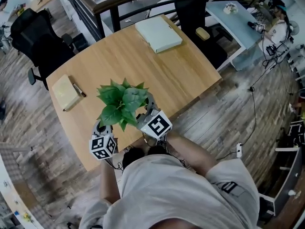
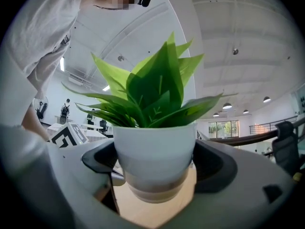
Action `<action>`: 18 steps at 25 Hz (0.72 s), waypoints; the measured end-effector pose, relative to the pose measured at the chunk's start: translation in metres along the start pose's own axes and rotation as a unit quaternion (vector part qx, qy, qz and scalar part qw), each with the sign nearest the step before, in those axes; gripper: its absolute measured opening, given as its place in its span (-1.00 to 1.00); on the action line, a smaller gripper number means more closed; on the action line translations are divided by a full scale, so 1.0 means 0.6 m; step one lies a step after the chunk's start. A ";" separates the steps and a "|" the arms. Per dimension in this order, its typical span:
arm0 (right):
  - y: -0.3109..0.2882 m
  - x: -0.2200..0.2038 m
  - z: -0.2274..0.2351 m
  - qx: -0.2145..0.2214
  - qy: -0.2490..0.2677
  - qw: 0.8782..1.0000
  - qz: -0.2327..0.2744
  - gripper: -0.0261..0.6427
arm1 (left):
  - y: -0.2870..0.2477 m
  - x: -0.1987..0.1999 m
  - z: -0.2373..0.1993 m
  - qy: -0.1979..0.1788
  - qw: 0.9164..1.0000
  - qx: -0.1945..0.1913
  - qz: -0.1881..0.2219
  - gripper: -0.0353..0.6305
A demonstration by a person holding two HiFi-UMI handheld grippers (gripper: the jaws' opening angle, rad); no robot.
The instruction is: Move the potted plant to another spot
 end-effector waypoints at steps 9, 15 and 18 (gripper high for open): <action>0.161 -0.001 0.069 -0.032 0.011 0.999 0.016 0.55 | -0.026 -0.029 0.162 -0.034 0.999 -0.024 -0.016 -0.86; 0.263 -0.015 0.119 -0.065 0.006 0.998 0.011 0.55 | -0.050 -0.038 0.261 -0.039 0.998 -0.049 -0.018 -0.86; 0.301 -0.030 0.128 -0.077 0.000 0.997 0.005 0.55 | -0.051 -0.049 0.296 -0.042 0.997 -0.058 -0.019 -0.86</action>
Point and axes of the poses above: the fingertips, and each gripper's own axes: y backward along the fingers, z to its right, x out of its top, the point moved 2 cm from there along y, backward along the fingers, and after that the axes turned 8 degrees about x, right-handed, at the moved point
